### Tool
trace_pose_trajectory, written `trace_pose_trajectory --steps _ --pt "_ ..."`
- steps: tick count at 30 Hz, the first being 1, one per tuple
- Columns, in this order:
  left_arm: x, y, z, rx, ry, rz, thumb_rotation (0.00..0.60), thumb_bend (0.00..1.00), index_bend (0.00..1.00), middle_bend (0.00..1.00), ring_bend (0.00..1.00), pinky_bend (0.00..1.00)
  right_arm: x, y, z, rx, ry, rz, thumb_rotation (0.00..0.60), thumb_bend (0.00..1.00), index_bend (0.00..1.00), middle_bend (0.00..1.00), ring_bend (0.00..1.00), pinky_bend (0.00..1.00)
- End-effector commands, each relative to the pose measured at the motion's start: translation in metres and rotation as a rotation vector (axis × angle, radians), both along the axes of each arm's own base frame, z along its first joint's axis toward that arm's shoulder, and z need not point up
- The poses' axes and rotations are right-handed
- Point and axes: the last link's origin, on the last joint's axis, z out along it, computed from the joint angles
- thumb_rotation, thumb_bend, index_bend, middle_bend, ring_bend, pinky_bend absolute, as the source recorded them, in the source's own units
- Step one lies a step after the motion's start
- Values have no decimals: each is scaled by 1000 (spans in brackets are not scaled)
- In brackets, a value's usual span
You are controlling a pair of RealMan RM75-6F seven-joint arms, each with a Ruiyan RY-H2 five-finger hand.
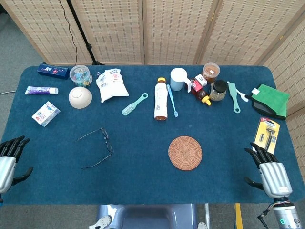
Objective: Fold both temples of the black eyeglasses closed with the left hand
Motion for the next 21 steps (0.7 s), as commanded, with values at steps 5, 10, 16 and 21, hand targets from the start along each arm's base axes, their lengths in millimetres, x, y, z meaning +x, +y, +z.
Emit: trace_pose_trajectory --steps 5,10,16,21 --pt "16 16 -14 -99 29 -26 582 241 88 77 72 109 0 -1 -1 5 1 0 600 33 186 107 172 252" --pt "27 33 -29 -157 54 -78 582 231 64 47 49 79 0 0 0 3 6 -4 600 33 187 107 172 252" --pt "34 53 -48 -212 99 -114 581 229 38 30 36 74 0 0 0 5 12 -9 600 32 187 107 172 252" --pt "34 78 -65 -234 160 -138 582 228 20 13 32 74 0 0 1 8 17 -15 600 33 186 107 172 252"
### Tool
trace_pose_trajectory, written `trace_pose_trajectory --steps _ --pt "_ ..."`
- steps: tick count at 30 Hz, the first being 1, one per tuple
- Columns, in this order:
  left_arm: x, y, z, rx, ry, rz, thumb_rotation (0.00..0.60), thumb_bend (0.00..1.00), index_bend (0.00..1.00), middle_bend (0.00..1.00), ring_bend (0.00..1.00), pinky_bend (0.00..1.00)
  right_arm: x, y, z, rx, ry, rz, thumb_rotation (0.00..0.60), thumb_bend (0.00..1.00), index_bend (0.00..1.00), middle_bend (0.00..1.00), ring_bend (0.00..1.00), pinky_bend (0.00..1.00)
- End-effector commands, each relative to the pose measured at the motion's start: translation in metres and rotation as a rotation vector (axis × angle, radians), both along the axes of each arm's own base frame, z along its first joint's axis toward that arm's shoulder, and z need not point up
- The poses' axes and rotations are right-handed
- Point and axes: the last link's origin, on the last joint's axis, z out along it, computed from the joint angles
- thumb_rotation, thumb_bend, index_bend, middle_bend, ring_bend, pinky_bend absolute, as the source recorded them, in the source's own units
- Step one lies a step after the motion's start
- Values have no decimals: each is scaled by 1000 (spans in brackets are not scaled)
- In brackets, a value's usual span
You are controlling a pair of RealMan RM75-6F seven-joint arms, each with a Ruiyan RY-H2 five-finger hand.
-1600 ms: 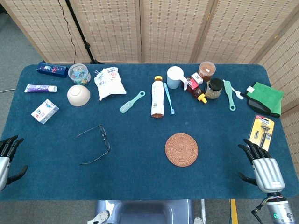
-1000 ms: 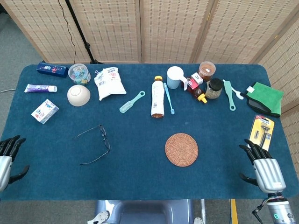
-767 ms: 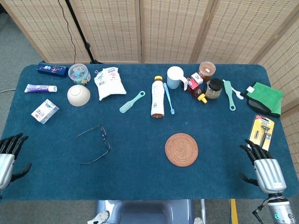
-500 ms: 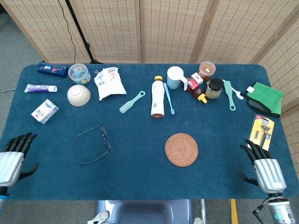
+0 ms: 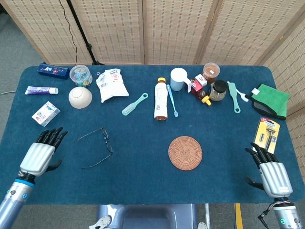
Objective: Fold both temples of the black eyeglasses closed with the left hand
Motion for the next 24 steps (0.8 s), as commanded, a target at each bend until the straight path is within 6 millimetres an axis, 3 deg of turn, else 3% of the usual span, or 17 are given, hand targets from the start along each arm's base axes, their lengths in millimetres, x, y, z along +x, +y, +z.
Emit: trace_pose_trajectory --steps 1,18,24 --pt "1 19 -12 -7 48 -24 582 229 19 13 32 74 0 0 0 1 2 -3 600 34 186 107 172 252" --pt "7 87 -56 9 71 -34 578 229 16 14 32 74 0 1 1 4 11 -12 600 33 187 107 172 252" --pt "17 106 -75 8 75 -48 577 229 16 14 32 74 -1 2 3 -1 15 -20 600 33 186 107 172 252"
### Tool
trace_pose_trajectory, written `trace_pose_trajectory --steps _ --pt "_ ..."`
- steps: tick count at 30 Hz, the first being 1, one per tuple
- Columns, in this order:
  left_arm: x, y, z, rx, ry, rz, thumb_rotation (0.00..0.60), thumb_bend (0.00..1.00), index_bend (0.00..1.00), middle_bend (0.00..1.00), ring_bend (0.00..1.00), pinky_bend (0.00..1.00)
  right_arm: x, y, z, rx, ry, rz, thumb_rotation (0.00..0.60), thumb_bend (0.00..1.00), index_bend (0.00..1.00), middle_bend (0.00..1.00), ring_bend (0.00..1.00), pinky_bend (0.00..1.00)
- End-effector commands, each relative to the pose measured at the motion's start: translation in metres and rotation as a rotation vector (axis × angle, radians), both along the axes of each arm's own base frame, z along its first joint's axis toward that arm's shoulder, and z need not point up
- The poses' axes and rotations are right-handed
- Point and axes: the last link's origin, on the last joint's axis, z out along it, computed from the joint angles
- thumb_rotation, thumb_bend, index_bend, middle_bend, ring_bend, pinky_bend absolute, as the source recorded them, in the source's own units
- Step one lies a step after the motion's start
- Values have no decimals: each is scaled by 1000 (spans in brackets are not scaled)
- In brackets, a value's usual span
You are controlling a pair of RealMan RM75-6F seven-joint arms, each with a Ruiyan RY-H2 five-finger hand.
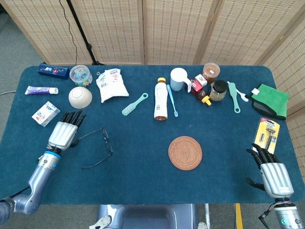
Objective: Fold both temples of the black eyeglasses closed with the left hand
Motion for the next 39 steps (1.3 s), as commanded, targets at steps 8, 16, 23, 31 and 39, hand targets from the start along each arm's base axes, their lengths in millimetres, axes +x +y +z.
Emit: trace_pose_trajectory --steps 8,16,23,31,39 --pt "26 21 -32 -18 -4 -43 577 229 16 14 32 74 -1 3 5 -10 7 -9 600 33 186 107 172 252" --pt "44 33 -57 -18 21 -82 579 229 16 14 32 74 -3 5 9 -21 15 -20 600 33 187 107 172 253" --pt "59 43 -79 -29 16 -95 580 229 16 14 35 74 -6 10 16 -42 30 -42 600 33 187 107 172 253" --pt "82 48 -100 -35 -5 -133 584 229 16 14 36 74 -6 11 19 -49 37 -47 600 33 187 106 172 254" --pt "111 45 -113 -39 -61 -207 584 229 16 14 37 74 -8 14 21 -60 39 -59 600 33 187 105 172 255"
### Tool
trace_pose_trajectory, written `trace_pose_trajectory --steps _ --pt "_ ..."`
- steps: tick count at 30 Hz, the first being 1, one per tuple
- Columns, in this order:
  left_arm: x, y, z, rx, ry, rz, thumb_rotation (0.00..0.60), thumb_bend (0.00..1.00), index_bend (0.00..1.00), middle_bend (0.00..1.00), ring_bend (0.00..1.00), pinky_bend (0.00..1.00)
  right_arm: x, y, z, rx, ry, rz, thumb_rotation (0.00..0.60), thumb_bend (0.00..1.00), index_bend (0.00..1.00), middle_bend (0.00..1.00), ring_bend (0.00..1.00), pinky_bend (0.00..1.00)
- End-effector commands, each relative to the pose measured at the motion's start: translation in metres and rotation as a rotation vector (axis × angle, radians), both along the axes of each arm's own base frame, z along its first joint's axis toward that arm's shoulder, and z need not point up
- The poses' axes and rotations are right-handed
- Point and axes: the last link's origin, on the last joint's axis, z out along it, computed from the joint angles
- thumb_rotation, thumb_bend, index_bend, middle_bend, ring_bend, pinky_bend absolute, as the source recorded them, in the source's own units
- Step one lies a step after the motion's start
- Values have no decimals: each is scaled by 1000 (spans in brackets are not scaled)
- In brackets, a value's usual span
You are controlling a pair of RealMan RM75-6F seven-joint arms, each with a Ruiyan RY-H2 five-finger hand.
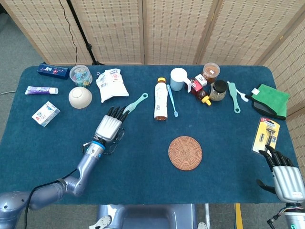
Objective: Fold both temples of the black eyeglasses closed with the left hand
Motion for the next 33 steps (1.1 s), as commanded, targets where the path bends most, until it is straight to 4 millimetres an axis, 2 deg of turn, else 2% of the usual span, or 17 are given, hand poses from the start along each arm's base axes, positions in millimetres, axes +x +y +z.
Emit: trace_pose_trajectory --steps 1,8,15,24,27,33 --pt "11 -2 -3 -2 -26 -31 584 229 16 14 37 74 -1 1 1 -5 1 -4 600 33 186 105 172 255" --pt "15 -8 -1 -15 -25 -64 583 229 16 13 37 74 -2 3 3 -11 -2 -8 600 32 187 105 172 255" --pt "2 -17 34 -6 -63 -86 583 229 16 14 35 74 -3 4 2 -9 -7 -8 600 33 187 105 172 256" --pt "-18 -42 92 -156 -41 -149 599 229 7 1 0 71 1 0 -4 9 -16 10 600 33 186 104 172 256" --pt "-29 -51 102 -185 16 -177 600 228 0 0 0 53 2 -1 -6 15 -18 12 600 33 186 103 172 257" --pt "-53 -65 106 -271 136 -175 600 220 0 0 0 3 4 0 -7 13 -19 19 600 33 187 103 172 257"
